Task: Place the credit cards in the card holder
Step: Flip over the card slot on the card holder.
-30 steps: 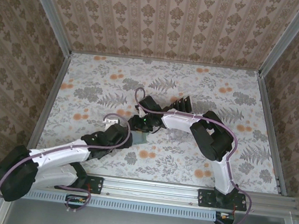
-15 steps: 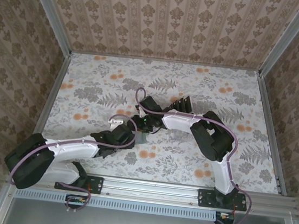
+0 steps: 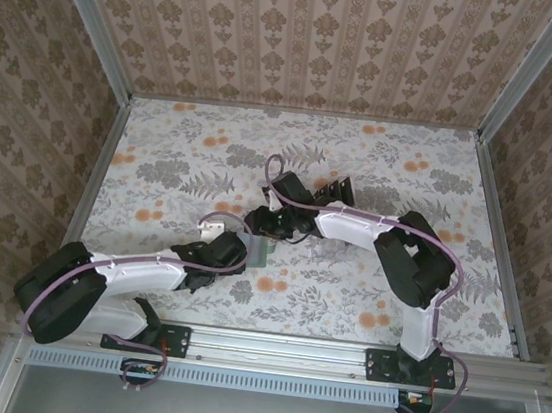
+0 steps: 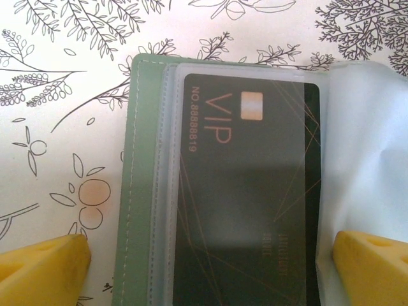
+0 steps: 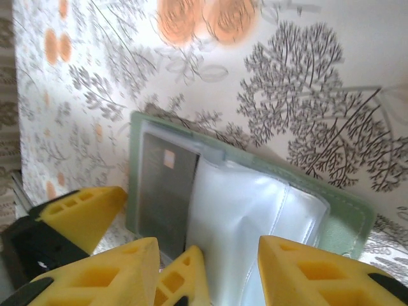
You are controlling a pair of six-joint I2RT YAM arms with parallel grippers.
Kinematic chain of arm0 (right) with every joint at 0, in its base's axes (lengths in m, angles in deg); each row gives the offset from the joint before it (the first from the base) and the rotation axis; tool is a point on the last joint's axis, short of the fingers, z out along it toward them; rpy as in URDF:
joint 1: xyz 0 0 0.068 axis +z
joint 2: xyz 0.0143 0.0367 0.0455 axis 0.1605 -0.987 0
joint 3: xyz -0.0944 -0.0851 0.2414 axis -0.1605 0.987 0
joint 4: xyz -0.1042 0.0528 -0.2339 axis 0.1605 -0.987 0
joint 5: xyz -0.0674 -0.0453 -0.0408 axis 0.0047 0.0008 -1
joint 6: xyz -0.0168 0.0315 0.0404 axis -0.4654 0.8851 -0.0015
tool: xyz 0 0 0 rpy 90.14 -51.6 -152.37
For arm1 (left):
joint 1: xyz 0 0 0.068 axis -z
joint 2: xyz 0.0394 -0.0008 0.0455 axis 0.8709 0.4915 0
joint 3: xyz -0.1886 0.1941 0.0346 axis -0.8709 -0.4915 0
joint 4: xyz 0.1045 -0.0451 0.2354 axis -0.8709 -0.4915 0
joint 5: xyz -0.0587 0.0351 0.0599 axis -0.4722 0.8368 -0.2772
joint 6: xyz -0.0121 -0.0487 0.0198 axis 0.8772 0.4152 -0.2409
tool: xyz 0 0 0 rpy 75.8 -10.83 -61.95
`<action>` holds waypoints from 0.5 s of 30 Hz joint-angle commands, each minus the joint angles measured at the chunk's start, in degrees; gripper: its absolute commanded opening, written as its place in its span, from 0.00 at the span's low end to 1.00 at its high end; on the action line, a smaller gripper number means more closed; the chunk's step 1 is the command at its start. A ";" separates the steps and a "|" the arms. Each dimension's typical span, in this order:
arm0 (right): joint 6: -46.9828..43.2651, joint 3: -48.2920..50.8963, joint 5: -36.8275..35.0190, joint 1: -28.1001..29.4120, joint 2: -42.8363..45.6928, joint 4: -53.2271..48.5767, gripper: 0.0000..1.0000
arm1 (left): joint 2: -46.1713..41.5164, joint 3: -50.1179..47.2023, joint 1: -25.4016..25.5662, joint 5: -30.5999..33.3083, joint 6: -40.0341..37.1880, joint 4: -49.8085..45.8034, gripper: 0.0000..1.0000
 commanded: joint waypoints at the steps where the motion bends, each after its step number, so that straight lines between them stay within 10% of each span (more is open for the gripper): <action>1: 0.27 1.40 -0.88 -0.09 1.40 0.14 0.47 | 0.65 -0.13 0.34 1.44 1.51 -3.63 1.00; 15: 2.89 3.29 -0.24 2.13 -2.36 3.67 0.46 | -0.13 -0.50 0.39 1.44 1.80 -3.97 1.00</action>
